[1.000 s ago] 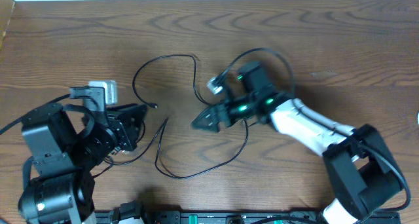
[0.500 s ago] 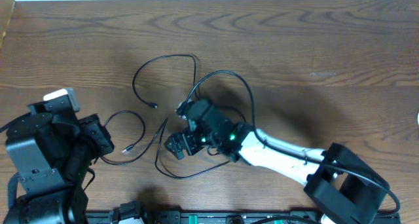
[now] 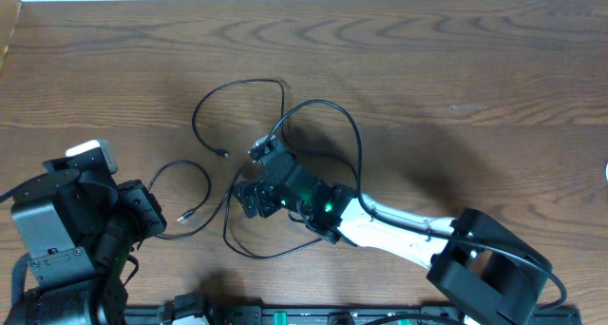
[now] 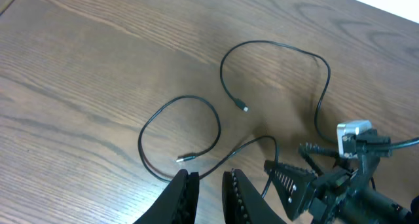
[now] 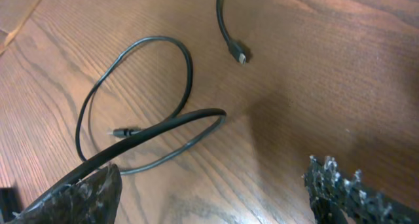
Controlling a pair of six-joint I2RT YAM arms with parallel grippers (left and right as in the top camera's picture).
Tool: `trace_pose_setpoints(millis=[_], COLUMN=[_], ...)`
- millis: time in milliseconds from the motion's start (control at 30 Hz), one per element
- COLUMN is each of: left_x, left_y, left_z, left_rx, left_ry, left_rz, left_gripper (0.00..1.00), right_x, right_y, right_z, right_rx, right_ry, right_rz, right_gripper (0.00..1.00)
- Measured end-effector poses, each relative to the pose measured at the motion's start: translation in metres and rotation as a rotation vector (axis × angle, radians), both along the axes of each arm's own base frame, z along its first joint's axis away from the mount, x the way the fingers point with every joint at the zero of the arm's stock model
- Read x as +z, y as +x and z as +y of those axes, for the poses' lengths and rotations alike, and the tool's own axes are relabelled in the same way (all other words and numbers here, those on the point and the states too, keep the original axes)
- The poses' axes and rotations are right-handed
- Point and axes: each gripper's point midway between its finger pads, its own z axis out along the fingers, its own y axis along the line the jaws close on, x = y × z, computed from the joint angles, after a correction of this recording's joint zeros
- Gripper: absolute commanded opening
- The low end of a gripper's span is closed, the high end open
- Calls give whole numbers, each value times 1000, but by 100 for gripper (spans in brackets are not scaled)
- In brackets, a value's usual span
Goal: Untangle cables
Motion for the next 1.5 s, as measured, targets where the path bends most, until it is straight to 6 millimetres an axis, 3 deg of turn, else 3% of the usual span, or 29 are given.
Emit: trace_pose_setpoints(millis=[467, 767, 833, 1033, 1200, 1233, 1333, 1367, 1433, 1500], left_x=[-4, -4, -4, -4, -4, -5, -6, -6, -7, -7], left_y=[-3, -3, -3, -4, -4, -4, -5, -6, -6, -7], left_z=[-4, -4, -4, -4, -4, -4, -5, -5, -5, -5], left_rx=[-13, -14, -14, -13, -14, -14, -13, -13, -14, -14], left_ry=[-19, -19, -19, -20, -20, -20, -22, -22, -23, -24], left_rz=[19, 19, 19, 21, 23, 23, 29, 31, 36, 38], left_gripper=[19, 19, 19, 18, 19, 19, 19, 19, 19, 19], right_x=[19, -13, -13, -3, -5, -5, -5, -4, -4, -4], right_y=[15, 0, -3, -12, -10, -8, -2, 1, 5, 10], right_z=[12, 26, 32, 51, 51, 50, 46, 44, 41, 38], right_rx=[-59, -90, -93, -80, -110, -121, -160, -177, -201, -231], right_ry=[109, 129, 154, 250, 246, 245, 239, 236, 231, 226], right_rz=[-45, 55, 68, 58, 40, 33, 12, -1, -15, -32], right_gripper=[89, 88, 99, 99, 99, 91, 38, 30, 27, 34])
